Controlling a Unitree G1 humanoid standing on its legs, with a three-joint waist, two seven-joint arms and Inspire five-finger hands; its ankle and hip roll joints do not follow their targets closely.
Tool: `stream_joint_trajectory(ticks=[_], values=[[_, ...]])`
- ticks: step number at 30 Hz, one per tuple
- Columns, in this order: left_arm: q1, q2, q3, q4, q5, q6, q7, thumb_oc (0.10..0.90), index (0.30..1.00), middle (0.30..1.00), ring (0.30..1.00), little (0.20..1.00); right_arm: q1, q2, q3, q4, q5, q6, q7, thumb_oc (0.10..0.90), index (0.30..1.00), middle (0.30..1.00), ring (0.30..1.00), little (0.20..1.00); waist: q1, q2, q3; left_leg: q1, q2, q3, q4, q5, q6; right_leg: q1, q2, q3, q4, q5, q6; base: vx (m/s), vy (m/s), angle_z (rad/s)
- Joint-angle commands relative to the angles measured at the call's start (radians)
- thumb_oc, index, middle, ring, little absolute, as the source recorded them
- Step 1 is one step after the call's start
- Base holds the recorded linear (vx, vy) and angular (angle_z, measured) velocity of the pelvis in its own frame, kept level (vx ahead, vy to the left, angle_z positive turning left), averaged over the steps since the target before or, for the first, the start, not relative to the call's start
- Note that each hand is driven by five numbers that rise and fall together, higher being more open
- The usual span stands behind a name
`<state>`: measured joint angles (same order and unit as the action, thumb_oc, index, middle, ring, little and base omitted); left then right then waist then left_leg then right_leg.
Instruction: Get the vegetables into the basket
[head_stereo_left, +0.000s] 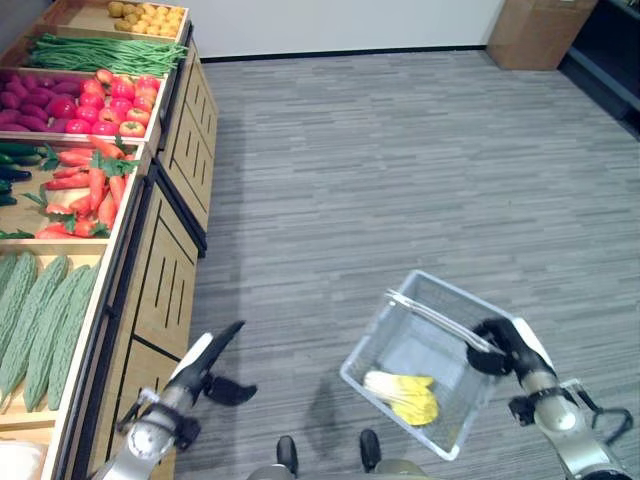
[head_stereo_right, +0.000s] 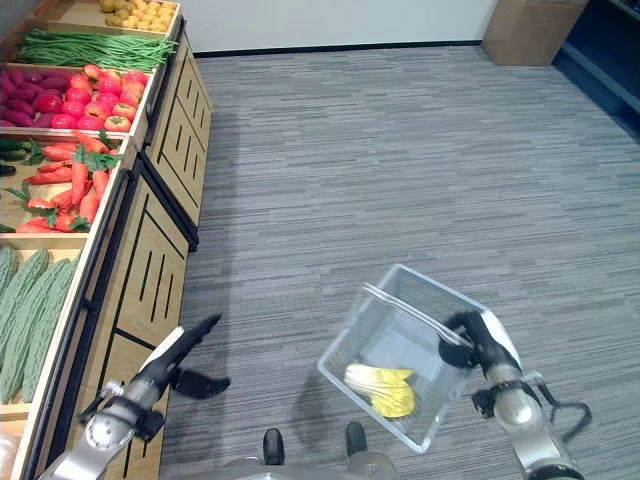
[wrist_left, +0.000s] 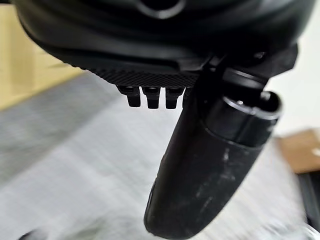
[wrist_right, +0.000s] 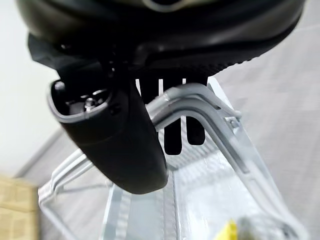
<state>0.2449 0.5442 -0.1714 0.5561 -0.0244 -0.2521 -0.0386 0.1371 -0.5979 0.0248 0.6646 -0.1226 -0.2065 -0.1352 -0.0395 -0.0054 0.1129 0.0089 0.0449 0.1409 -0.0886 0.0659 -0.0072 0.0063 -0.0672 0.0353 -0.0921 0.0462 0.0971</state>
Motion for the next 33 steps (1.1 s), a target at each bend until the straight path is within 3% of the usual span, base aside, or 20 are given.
stream_joint_trajectory(ticks=[1, 6, 7, 8, 10, 11, 20, 23, 24, 26, 30, 33], values=[[-0.045, 0.005, 0.01, 0.005, -0.046, -0.037, 0.007, 0.9, 1.0, 1.0, 1.0, 1.0, -0.072, -0.026, -0.11, -0.025, 0.007, -0.084, -0.103, 0.4, 0.3, 0.3, 0.3, 0.3, 0.014, -0.048, -0.094, 0.005, 0.057, -0.015, 0.001, -0.026, -0.08, -0.002, -0.092, -0.05, 0.005, 0.026, 0.081, -0.01, -0.015, 0.15], [-0.061, -0.079, 0.045, 0.255, -0.034, -0.014, 0.023, 0.9, 1.0, 1.0, 1.0, 1.0, -0.074, -0.014, -0.108, 0.087, 0.004, -0.073, -0.111, 0.4, 0.3, 0.3, 0.3, 0.3, 0.018, -0.049, -0.081, 0.002, 0.062, -0.012, 0.001, -0.022, -0.081, -0.006, -0.087, -0.053, 0.005, 0.026, 0.077, -0.02, -0.017, 0.06], [-0.085, -0.126, 0.073, 0.407, -0.029, 0.006, 0.041, 0.9, 1.0, 1.0, 1.0, 1.0, -0.082, -0.006, -0.099, 0.155, 0.011, -0.072, -0.116, 0.4, 0.3, 0.3, 0.3, 0.3, 0.018, -0.051, -0.072, -0.001, 0.065, -0.007, 0.001, -0.018, -0.083, -0.012, -0.085, -0.052, 0.005, 0.028, 0.074, -0.03, -0.032, -0.05], [-0.085, -0.126, 0.073, 0.407, -0.029, 0.005, 0.041, 0.9, 1.0, 1.0, 1.0, 1.0, -0.082, -0.006, -0.099, 0.155, 0.011, -0.073, -0.116, 0.4, 0.3, 0.3, 0.3, 0.3, 0.018, -0.05, -0.071, -0.001, 0.065, -0.007, 0.001, -0.018, -0.083, -0.012, -0.084, -0.052, 0.005, 0.028, 0.074, -0.03, -0.046, -0.04], [-0.142, -0.203, 0.127, 0.664, -0.009, 0.049, 0.073, 0.9, 1.0, 1.0, 1.0, 1.0, -0.101, 0.006, -0.063, 0.3, 0.019, -0.049, -0.111, 0.4, 0.3, 0.3, 0.3, 0.3, 0.015, -0.049, -0.043, -0.012, 0.076, -0.015, 0.001, -0.006, -0.088, -0.03, -0.078, -0.056, 0.037, 0.011, 0.061, -0.03, -0.077, -0.05], [-0.15, -0.212, 0.128, 0.684, -0.004, 0.053, 0.076, 0.9, 1.0, 1.0, 1.0, 1.0, -0.103, 0.01, -0.057, 0.314, 0.021, -0.043, -0.11, 0.4, 0.3, 0.3, 0.3, 0.3, 0.014, -0.048, -0.038, -0.015, 0.078, -0.017, 0.001, -0.004, -0.089, -0.038, -0.076, -0.056, 0.049, 0.007, 0.059, -0.02, -0.061, 0.0], [-0.197, -0.246, 0.068, 0.625, -0.077, 0.053, 0.085, 0.9, 1.0, 1.0, 1.0, 1.0, -0.118, 0.016, 0.006, 0.416, 0.009, -0.023, -0.111, 0.4, 0.3, 0.3, 0.3, 0.3, 0.006, -0.031, 0.031, -0.079, 0.11, -0.062, 0.052, 0.015, -0.103, -0.121, -0.039, -0.069, 0.175, -0.053, 0.026, -0.01, -0.111, 0.14], [-0.221, -0.249, 0.055, 0.607, -0.1, 0.05, 0.082, 0.9, 1.0, 1.0, 1.0, 1.0, -0.105, 0.005, 0.0, 0.414, 0.029, -0.026, -0.112, 0.4, 0.3, 0.3, 0.3, 0.3, 0.002, -0.032, 0.061, -0.139, 0.116, -0.093, 0.182, 0.003, -0.113, -0.131, -0.02, -0.071, 0.207, -0.082, -0.005, 0.06, -0.205, 0.2], [-0.238, -0.253, 0.06, 0.605, -0.129, 0.048, 0.093, 0.9, 1.0, 1.0, 1.0, 1.0, -0.11, 0.005, 0.004, 0.412, 0.036, -0.028, -0.117, 0.4, 0.3, 0.3, 0.3, 0.3, 0.008, -0.035, 0.078, -0.168, 0.09, -0.126, 0.249, 0.0, -0.115, -0.122, -0.019, -0.063, 0.211, -0.089, -0.011, 0.1, -0.088, 0.36], [-0.257, -0.25, 0.045, 0.596, -0.133, 0.043, 0.113, 0.9, 1.0, 1.0, 1.0, 1.0, -0.115, 0.003, 0.004, 0.422, 0.048, -0.028, -0.126, 0.4, 0.3, 0.3, 0.3, 0.3, 0.015, -0.036, 0.087, -0.208, 0.07, -0.168, 0.232, 0.012, -0.109, -0.111, -0.028, -0.066, 0.208, -0.095, -0.007, 0.08, 0.004, 0.26], [-0.267, -0.259, 0.022, 0.622, -0.101, 0.041, 0.125, 0.9, 1.0, 1.0, 1.0, 1.0, -0.097, 0.015, -0.017, 0.442, 0.076, -0.031, -0.143, 0.4, 0.3, 0.3, 0.3, 0.3, 0.018, -0.026, 0.062, -0.303, 0.105, -0.155, 0.099, 0.095, -0.107, -0.061, -0.047, -0.063, 0.177, -0.101, 0.015, 0.22, 0.143, 0.28], [-0.258, -0.262, 0.029, 0.616, -0.125, 0.038, 0.138, 0.9, 1.0, 1.0, 1.0, 1.0, -0.099, 0.037, -0.012, 0.486, 0.098, -0.029, -0.134, 0.4, 0.3, 0.3, 0.3, 0.3, 0.04, -0.033, 0.046, -0.301, 0.081, -0.179, 0.095, 0.09, -0.106, -0.012, -0.066, -0.027, 0.159, -0.11, 0.03, 0.24, 0.195, 0.03]])
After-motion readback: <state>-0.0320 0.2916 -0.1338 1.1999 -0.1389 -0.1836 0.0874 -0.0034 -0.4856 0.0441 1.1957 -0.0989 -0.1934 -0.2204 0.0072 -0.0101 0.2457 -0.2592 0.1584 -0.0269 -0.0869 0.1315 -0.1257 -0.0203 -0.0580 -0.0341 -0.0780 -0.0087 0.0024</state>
